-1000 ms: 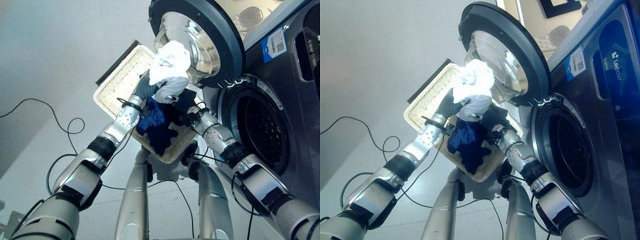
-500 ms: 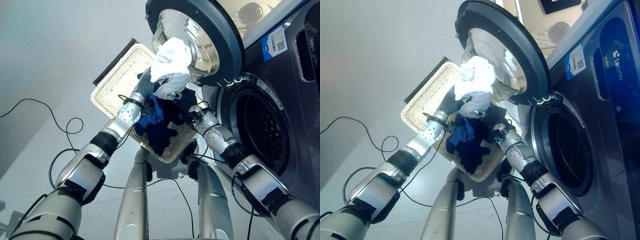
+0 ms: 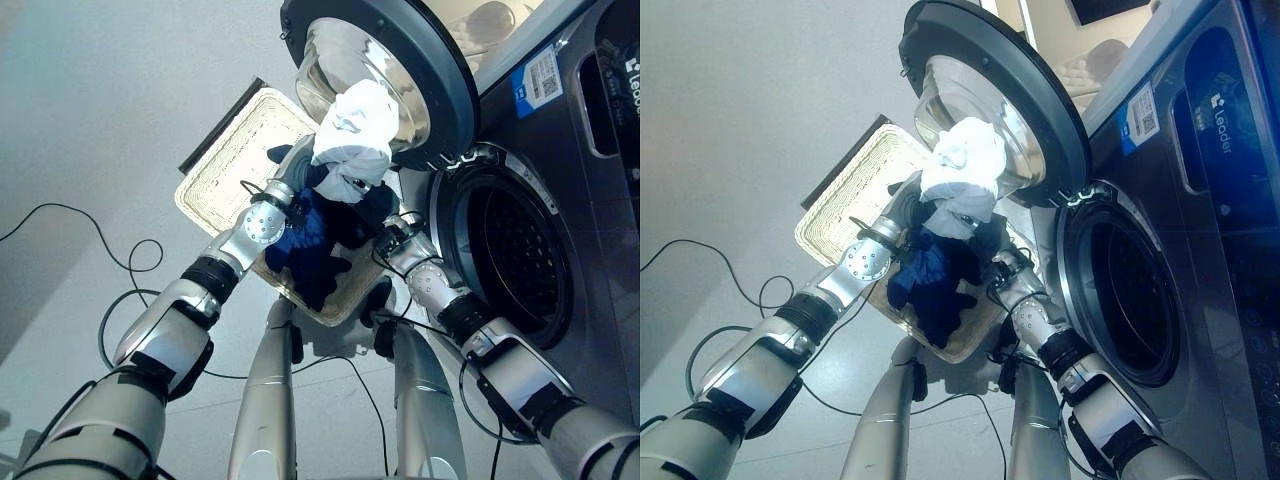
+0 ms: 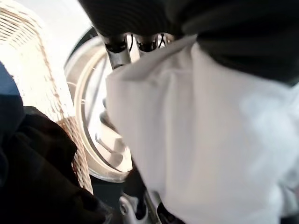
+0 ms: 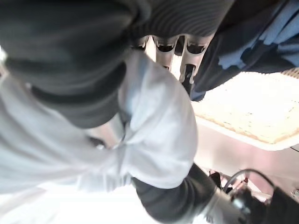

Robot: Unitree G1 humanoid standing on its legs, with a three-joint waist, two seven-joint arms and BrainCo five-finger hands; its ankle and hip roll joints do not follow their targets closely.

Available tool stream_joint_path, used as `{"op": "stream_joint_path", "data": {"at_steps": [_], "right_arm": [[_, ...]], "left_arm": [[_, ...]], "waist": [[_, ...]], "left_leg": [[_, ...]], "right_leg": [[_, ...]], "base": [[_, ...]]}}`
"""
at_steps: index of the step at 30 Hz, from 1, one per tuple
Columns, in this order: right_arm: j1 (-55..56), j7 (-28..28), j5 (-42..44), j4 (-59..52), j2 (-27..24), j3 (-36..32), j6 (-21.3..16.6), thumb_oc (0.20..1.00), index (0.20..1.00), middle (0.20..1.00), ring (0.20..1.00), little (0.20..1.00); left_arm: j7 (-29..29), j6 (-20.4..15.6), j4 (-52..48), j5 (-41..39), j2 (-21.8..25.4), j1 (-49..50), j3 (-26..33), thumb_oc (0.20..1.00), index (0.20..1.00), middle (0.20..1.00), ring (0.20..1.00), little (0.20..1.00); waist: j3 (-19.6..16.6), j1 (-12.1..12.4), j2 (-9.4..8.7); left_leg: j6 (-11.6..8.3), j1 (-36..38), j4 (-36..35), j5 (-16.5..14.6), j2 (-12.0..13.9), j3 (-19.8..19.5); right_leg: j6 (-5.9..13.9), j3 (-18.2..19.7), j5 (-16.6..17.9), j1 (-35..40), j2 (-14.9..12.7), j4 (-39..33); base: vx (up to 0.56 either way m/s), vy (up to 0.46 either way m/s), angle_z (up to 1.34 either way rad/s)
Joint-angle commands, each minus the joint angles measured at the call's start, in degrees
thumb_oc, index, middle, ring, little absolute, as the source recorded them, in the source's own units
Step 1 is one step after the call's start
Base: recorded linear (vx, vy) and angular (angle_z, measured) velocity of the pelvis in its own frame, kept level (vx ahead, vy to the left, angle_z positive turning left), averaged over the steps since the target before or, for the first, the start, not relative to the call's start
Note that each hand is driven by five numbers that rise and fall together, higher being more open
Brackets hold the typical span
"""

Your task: Put the clothes into the washing machine.

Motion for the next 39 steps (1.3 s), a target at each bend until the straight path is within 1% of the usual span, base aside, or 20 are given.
{"op": "stream_joint_path", "data": {"at_steps": [1,9,14,15,16,18,19,21,23,25,28,29,31,32,35,37,38,39], "right_arm": [[-6.7,6.88,1.63,-6.42,3.92,-1.36,-4.94,0.2,0.2,0.2,0.2,0.2],[-7.16,6.66,1.82,-5.85,4.21,-1.66,-6.04,0.2,0.2,0.2,0.2,0.2],[-7.25,5.31,0.89,-5.41,4.0,-2.16,-7.26,0.2,0.2,0.2,0.2,0.2],[-7.2,5.28,0.45,-5.12,3.92,-2.31,-8.14,0.2,0.2,0.2,0.2,0.2],[-7.05,4.82,0.35,-5.06,3.89,-2.37,-8.69,0.2,0.2,0.2,0.2,0.2],[-7.01,4.54,0.33,-4.98,3.85,-2.39,-9.14,0.2,0.2,0.2,0.2,0.2],[-6.85,2.63,-0.44,-4.17,3.39,-3.06,-10.92,0.2,0.2,0.2,0.2,0.2],[-6.25,1.04,-0.69,-2.33,2.89,-3.91,-12.83,0.2,0.2,0.2,0.2,0.2],[-5.78,0.4,-0.32,-1.77,2.51,-4.29,-13.35,0.2,0.2,0.2,0.2,0.2],[-3.56,-1.1,-0.34,-0.24,2.2,-5.46,-15.28,0.2,0.2,0.2,0.2,0.2],[-1.9,-0.76,0.95,1.34,2.25,-6.16,-15.6,0.2,0.2,0.2,0.2,0.2],[-0.31,0.29,3.05,2.99,2.29,-6.64,-15.36,0.2,0.2,0.2,0.2,0.2],[0.51,1.06,3.78,3.91,2.44,-6.81,-15.21,0.2,0.2,0.2,0.2,0.2],[2.49,2.21,5.24,5.34,2.51,-7.03,-15.13,0.2,0.2,0.2,0.2,0.2],[4.54,3.6,8.63,7.14,2.89,-7.5,-16.0,0.2,0.2,0.2,0.2,0.2],[5.63,4.13,9.6,7.64,2.93,-7.89,-16.39,0.2,0.2,0.2,0.2,0.2],[7.33,3.81,10.17,8.38,2.7,-8.58,-16.76,0.2,0.2,0.2,0.2,0.2],[7.82,3.68,10.6,8.7,2.63,-8.92,-16.91,0.2,0.2,0.2,0.2,0.2]], "left_arm": [[-0.97,-1.02,2.66,4.09,-4.2,-0.91,-2.27,0.2,0.2,0.2,0.2,0.2],[-0.56,-0.28,2.97,4.44,-4.65,-0.78,-3.03,0.2,0.2,0.2,0.2,0.2],[0.33,0.56,3.82,4.03,-4.89,-0.46,-2.45,0.2,0.2,0.2,0.2,0.2],[0.61,1.31,3.97,3.46,-4.9,-0.31,-2.1,0.344,0.344,0.344,0.344,0.344],[0.55,1.86,3.99,2.96,-4.86,-0.12,-1.87,1.0,1.0,1.0,1.0,1.0],[0.6,2.02,3.99,2.89,-4.84,-0.05,-1.78,1.0,1.0,1.0,1.0,1.0],[1.19,2.38,4.73,3.0,-4.84,0.26,-0.85,1.0,1.0,1.0,1.0,1.0],[1.91,2.82,5.25,3.3,-4.63,0.66,0.0,1.0,1.0,1.0,1.0,1.0],[2.22,2.92,5.32,3.31,-4.41,1.05,0.34,1.0,1.0,1.0,1.0,1.0],[3.41,2.77,5.47,4.87,-4.02,2.53,1.01,1.0,1.0,1.0,1.0,1.0],[4.24,2.7,5.5,6.06,-3.7,3.58,1.24,1.0,1.0,1.0,1.0,1.0],[5.29,2.49,5.56,6.92,-3.33,4.47,1.28,1.0,1.0,1.0,1.0,1.0],[5.93,2.5,5.59,6.87,-3.3,4.92,1.32,1.0,1.0,1.0,1.0,1.0],[7.48,2.57,5.46,6.48,-3.2,5.96,1.57,1.0,1.0,1.0,1.0,1.0],[9.52,2.4,5.66,5.82,-3.08,6.78,1.94,1.0,1.0,1.0,1.0,1.0],[10.49,2.57,5.69,5.58,-3.02,7.19,2.21,1.0,1.0,1.0,1.0,1.0],[12.63,2.97,5.8,5.51,-2.73,7.8,2.62,1.0,1.0,1.0,1.0,1.0],[13.27,3.14,5.85,5.5,-2.57,8.0,2.87,1.0,1.0,1.0,1.0,1.0]], "waist": [[-1.5,-1.16,3.43],[-1.5,-1.29,3.37],[-1.5,-1.36,3.3],[-1.5,-1.39,3.28],[-1.5,-1.41,3.27],[-1.5,-1.41,3.27],[-1.5,-1.48,3.24],[-1.5,-1.61,3.27],[-1.5,-1.66,3.29],[-1.5,-1.89,3.34],[-1.5,-2.1,3.39],[-1.5,-2.38,3.48],[-1.5,-2.54,3.51],[-1.5,-2.95,3.57],[-1.5,-3.46,3.66],[-1.5,-3.73,3.65],[-1.5,-4.22,3.63],[-1.5,-4.35,3.66]], "left_leg": [[-1.62,-0.14,2.51,-5.35,-2.07,4.63],[-1.74,-0.13,2.12,-5.14,-1.88,4.91],[-1.78,-0.18,2.09,-5.16,-1.78,5.0],[-1.78,-0.27,2.08,-5.14,-1.75,5.05],[-1.83,-0.29,2.1,-5.15,-1.76,5.05],[-1.84,-0.3,2.11,-5.16,-1.78,5.04],[-1.89,-0.48,2.42,-5.23,-1.77,5.09],[-1.94,-0.55,2.42,-5.29,-1.68,5.14],[-1.92,-0.51,2.36,-5.32,-1.64,5.17],[-1.88,-0.4,2.18,-5.45,-1.59,5.25],[-1.85,-0.31,1.88,-5.45,-1.52,5.49],[-1.84,-0.24,1.47,-5.38,-1.45,5.79],[-1.82,-0.18,1.31,-5.36,-1.46,5.84],[-1.79,-0.08,1.0,-5.37,-1.45,6.09],[-1.89,0.13,0.34,-5.21,-1.35,6.56],[-1.93,0.27,-0.06,-5.08,-1.34,6.76],[-1.98,0.36,-0.35,-4.99,-1.33,7.15],[-1.98,0.42,-0.43,-4.98,-1.34,7.27]], "right_leg": [[7.77,-1.67,5.54,0.44,0.23,-4.93],[7.89,-1.64,5.85,0.42,0.29,-5.42],[7.96,-1.61,5.94,0.42,0.26,-5.62],[7.97,-1.59,5.97,0.27,0.3,-5.62],[7.99,-1.58,5.99,0.27,0.33,-5.67],[7.99,-1.58,6.0,0.28,0.35,-5.7],[7.99,-1.5,5.92,0.19,0.43,-5.52],[8.02,-1.39,5.88,0.02,0.46,-5.45],[8.01,-1.29,5.85,-0.02,0.51,-5.41],[8.04,-0.93,5.76,-0.07,0.78,-5.51],[8.03,-0.73,5.77,-0.09,1.07,-5.82],[7.97,-0.44,5.87,-0.14,1.43,-6.36],[7.91,-0.24,5.89,-0.12,1.65,-6.61],[7.81,0.29,5.82,-0.18,2.19,-6.94],[7.75,0.84,5.79,-0.03,2.79,-7.68],[7.71,1.09,5.78,0.15,3.1,-8.14],[7.68,1.61,5.85,0.23,3.53,-8.61],[7.65,1.73,5.85,0.28,3.66,-8.72]], "base": [[-0.01,-0.001,-0.04],[0.0,0.0,0.0],[0.0,0.0,0.0],[0.0,0.0,0.0],[0.0,0.0,0.0],[0.0,0.0,0.0],[0.0,0.0,0.0],[0.0,0.0,0.0],[0.01,0.01,-0.05],[0.01,0.015,-0.08],[0.0,0.034,-0.11],[-0.01,0.039,-0.07],[0.0,0.063,-0.13],[0.0,0.087,-0.17],[0.0,0.07,-0.16],[0.0,0.075,-0.26],[0.01,0.075,-0.26],[0.01,0.063,-0.18]]}}
